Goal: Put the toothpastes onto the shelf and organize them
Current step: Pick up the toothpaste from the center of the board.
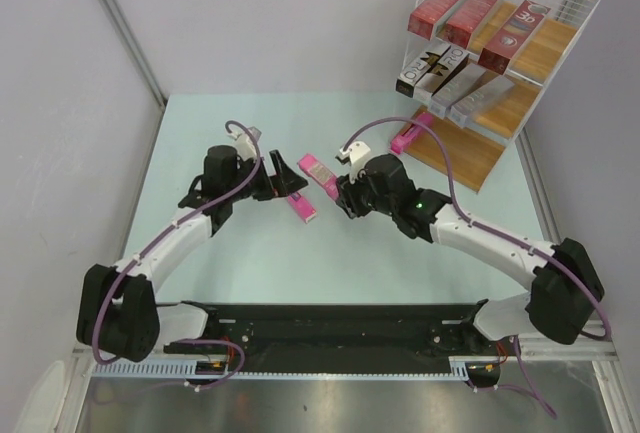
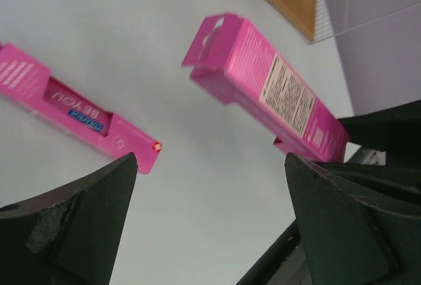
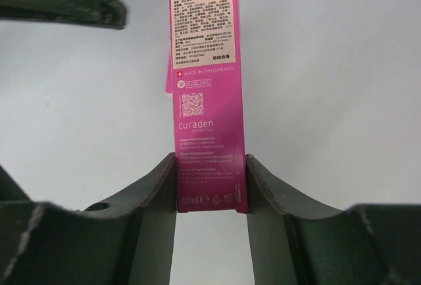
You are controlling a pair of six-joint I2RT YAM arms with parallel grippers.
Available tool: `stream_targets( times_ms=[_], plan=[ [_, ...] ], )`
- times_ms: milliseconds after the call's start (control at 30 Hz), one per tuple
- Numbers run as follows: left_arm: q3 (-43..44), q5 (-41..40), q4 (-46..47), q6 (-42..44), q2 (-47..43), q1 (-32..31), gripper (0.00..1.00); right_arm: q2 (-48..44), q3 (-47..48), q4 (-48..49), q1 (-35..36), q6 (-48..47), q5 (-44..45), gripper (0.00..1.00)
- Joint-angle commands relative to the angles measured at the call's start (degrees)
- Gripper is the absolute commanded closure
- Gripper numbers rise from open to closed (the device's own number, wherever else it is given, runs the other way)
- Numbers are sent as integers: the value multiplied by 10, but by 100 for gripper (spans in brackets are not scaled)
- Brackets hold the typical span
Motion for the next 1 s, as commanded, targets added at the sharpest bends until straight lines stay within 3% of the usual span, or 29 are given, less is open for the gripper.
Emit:
stream_targets(
  times_ms=[0,267,333,433,467,567,667,833,900,967],
  plan=[
    [17,116,126,-65,35,8,0,-47,7,-25,17,-30,-23,80],
    [2,164,250,-141,86,8,1,-80,-3,-26,39,-31,-35,80],
    [-1,176,281,-160,93,8,6,-83,-4,-27,42,-30,-27,80],
    [-6,184,308,-179,99,8,23,-83,-6,-25,42,-28,-18,80],
    [-8,191,316,-183,101,8,35,-82,-6,-25,42,-27,-13,79],
    [-15,195,322,-186,100,8,61,-77,-8,-21,41,-20,-6,80],
    [-21,196,324,-188,94,8,71,-70,-8,-15,42,-20,19,80],
    [-25,195,330,-195,91,8,76,-64,-8,-2,42,-5,32,76],
    [-24,199,344,-205,96,10,77,-64,-8,-1,42,0,49,65],
    [-21,204,356,-221,100,12,77,-69,-8,-1,42,11,64,43]
  ],
)
